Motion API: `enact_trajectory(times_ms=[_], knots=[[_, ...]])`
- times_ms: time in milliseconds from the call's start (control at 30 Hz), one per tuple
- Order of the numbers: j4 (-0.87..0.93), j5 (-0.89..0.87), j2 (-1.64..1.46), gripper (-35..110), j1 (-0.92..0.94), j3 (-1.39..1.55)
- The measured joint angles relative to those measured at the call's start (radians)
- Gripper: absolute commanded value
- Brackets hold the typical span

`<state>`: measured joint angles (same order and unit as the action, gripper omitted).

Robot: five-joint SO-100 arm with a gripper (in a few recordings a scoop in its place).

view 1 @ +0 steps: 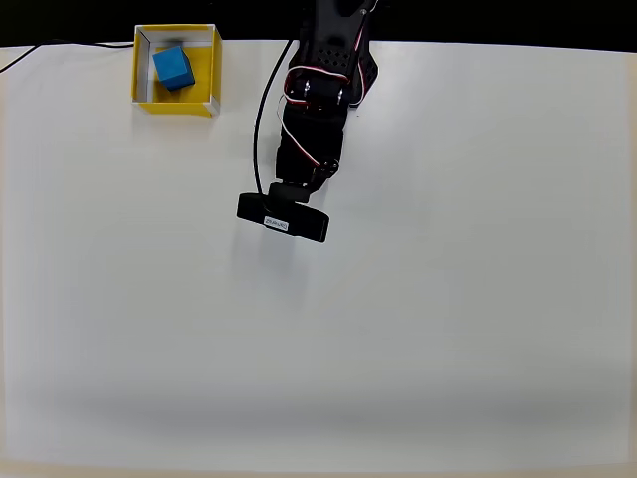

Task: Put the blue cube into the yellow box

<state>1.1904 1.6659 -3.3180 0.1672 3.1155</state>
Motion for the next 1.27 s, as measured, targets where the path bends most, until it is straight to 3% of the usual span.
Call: enact_trajectory(times_ms=[233,1267], knots=[[0.147,-0.052,0.002,0,-0.078,0.003],[0.152,-0.058,0.002,1,-0.084,0.003]])
